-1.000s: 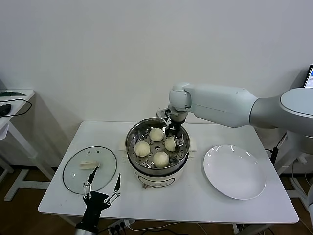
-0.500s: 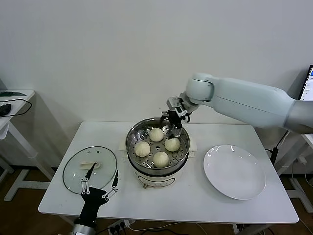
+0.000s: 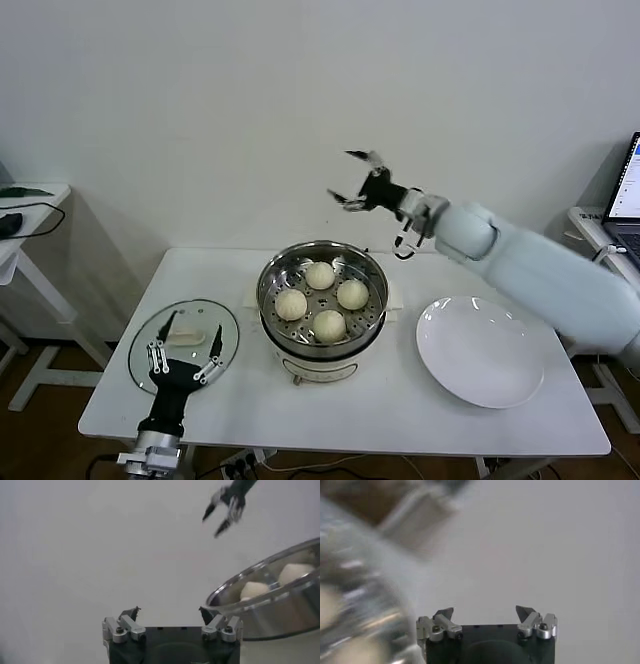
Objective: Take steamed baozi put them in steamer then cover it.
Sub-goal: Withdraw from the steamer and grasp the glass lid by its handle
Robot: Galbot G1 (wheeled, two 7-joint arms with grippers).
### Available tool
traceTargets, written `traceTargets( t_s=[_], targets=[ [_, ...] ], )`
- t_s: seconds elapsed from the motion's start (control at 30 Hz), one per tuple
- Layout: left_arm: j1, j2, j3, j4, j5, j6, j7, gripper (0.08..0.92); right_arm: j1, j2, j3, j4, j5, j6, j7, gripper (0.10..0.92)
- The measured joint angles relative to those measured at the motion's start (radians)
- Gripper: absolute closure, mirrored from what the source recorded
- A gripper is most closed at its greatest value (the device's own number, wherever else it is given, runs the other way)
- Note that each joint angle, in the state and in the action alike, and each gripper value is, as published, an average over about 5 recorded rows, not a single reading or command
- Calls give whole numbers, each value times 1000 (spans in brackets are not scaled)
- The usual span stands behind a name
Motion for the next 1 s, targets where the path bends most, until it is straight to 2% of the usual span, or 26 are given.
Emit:
traceTargets(
  t_s=[0.17,0.4,0.67,1.0],
  targets=[
    [-36,10,-11,38,77,29,-21,177,-288,5,288,16,-29,73,141,203],
    [-86,24,-34,125,246,72,-39,177,-635,65,612,47,-65,148,241,203],
    [-147,36,-65,268,497,116,-47,177,-933,183,857,83,-106,214,276,203],
    [-209,44,-76,403,698,139,-68,177,-1166,326,1005,133,-157,266,271,203]
  ],
)
